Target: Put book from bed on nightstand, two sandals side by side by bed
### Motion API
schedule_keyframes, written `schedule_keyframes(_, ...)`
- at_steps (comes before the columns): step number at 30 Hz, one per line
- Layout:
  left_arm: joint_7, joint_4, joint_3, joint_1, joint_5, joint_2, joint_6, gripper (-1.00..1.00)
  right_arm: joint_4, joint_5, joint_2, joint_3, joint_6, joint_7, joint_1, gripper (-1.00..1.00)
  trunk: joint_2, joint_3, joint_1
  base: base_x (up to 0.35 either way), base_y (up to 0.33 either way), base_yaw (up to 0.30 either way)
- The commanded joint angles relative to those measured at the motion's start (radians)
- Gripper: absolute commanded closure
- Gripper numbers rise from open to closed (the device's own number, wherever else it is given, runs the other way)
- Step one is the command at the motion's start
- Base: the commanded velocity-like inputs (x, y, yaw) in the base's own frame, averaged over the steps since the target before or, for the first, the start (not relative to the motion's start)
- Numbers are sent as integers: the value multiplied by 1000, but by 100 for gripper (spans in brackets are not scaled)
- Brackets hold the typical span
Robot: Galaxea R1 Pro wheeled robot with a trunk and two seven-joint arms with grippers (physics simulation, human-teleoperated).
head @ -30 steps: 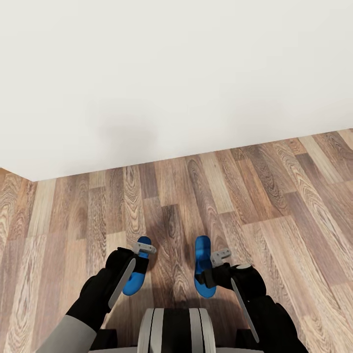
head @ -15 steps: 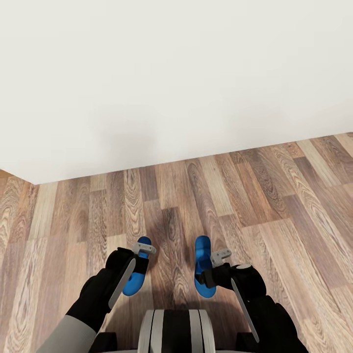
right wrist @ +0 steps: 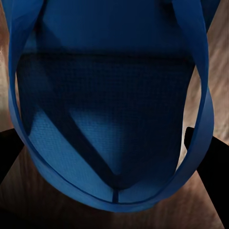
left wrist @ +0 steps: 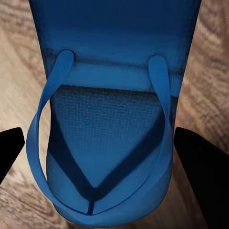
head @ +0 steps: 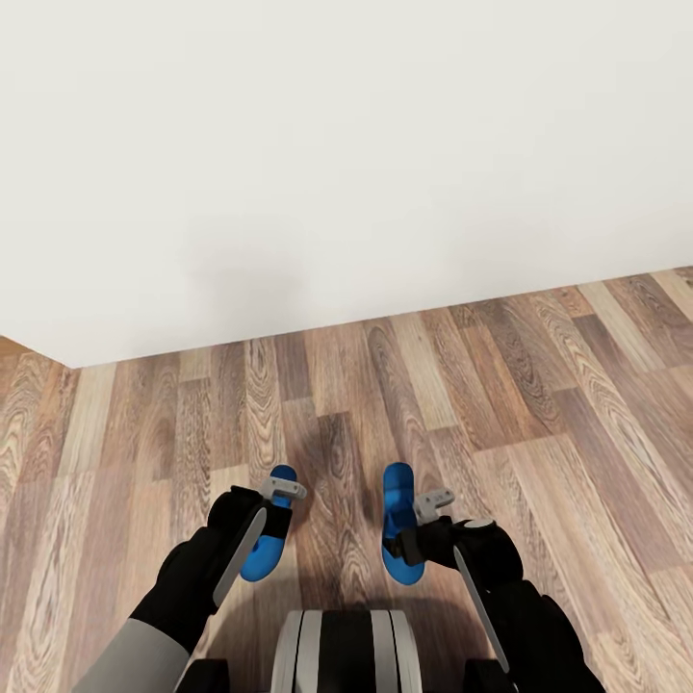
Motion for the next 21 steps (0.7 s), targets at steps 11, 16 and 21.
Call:
schedule_keyframes(11, 11, 17, -1, 0, 13, 0, 3, 100, -1, 11, 0, 0, 4, 8, 0, 100, 0, 17, 0, 0, 0, 0)
schedule_keyframes(16, 12, 19, -1, 0, 13, 0, 3, 100, -1, 11, 0, 0, 4, 8, -1, 100, 0, 25, 0, 0, 0, 0)
schedule_keyframes(21, 12, 20, -1, 0, 13, 0, 3, 100, -1, 11, 0, 0, 4, 8, 0, 100, 0, 33, 0, 0, 0, 0)
